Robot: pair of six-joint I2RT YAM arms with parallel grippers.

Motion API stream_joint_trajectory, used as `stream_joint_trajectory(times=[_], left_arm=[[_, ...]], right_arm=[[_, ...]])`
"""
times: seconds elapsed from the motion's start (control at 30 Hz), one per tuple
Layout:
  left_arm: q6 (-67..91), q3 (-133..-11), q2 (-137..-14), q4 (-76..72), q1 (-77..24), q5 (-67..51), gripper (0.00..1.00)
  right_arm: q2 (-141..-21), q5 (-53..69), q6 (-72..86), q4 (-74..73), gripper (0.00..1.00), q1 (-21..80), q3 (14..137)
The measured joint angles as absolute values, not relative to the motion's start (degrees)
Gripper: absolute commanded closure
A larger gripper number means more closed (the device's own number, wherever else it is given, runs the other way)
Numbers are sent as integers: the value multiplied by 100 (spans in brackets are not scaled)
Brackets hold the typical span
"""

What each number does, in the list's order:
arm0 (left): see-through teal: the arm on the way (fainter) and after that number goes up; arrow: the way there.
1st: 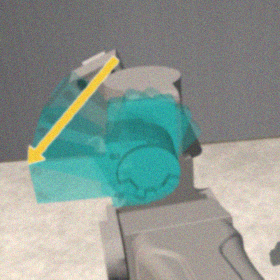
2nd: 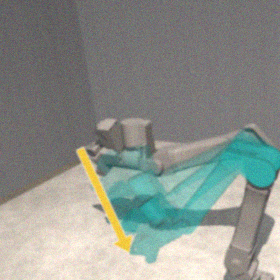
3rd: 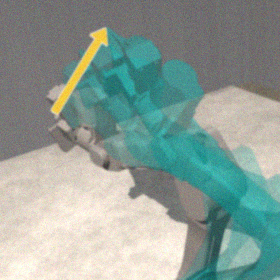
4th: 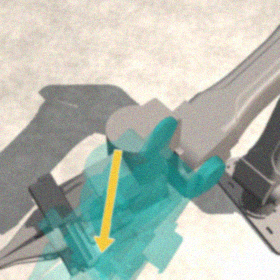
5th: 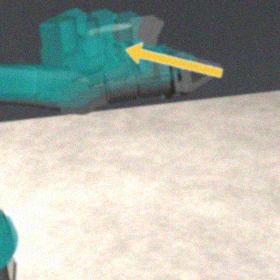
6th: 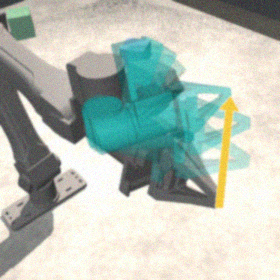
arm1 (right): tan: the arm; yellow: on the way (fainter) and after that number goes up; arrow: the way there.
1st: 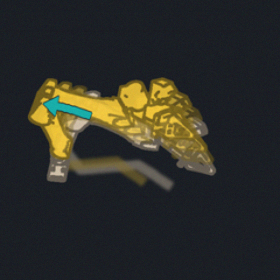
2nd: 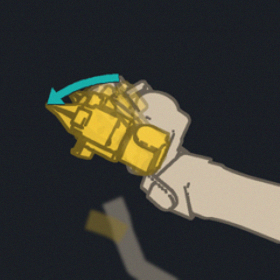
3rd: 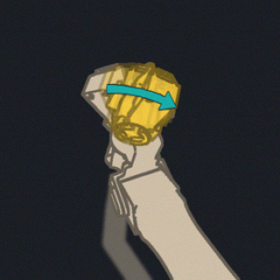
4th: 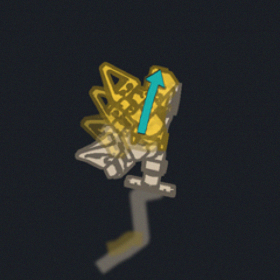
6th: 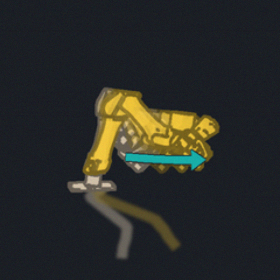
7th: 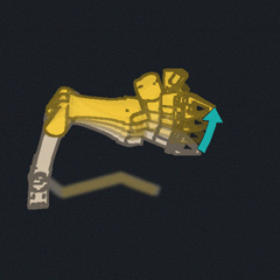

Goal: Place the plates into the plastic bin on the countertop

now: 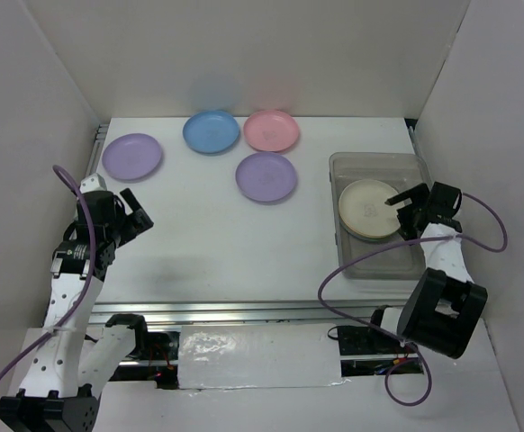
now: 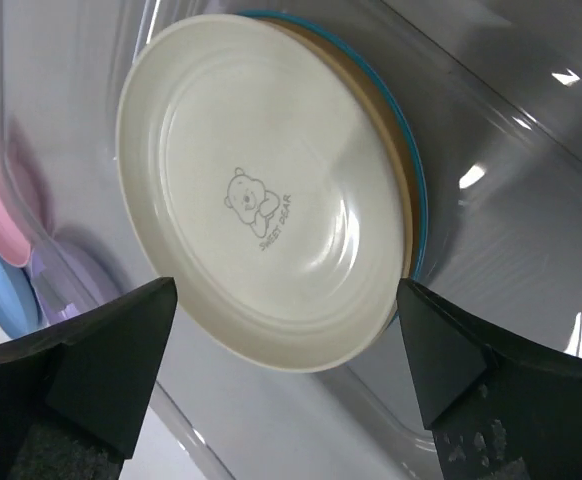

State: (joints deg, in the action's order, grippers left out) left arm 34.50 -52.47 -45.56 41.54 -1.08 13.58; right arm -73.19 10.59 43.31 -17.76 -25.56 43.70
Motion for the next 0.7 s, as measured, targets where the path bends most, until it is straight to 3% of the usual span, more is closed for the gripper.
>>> stream_joint_trajectory(times=[0.27, 0.43, 0.57, 0.7], left_arm=[[3422, -5183, -4606, 3968, -108, 1046, 1], [3669, -4720, -5105, 3092, -145, -152, 1], [4141, -4285, -6351, 1918, -561, -947, 1], [4442, -4910, -8213, 1258, -1153, -1192, 1]], right_arm=[[-5992, 657, 4377, -2491, 0, -2257, 4737], [-5087, 449, 4281, -2646, 0, -1352, 5275], [-4442, 626, 4165, -2692, 0, -110, 5266], [-3839, 814, 4145, -2755, 0, 1050, 5043]])
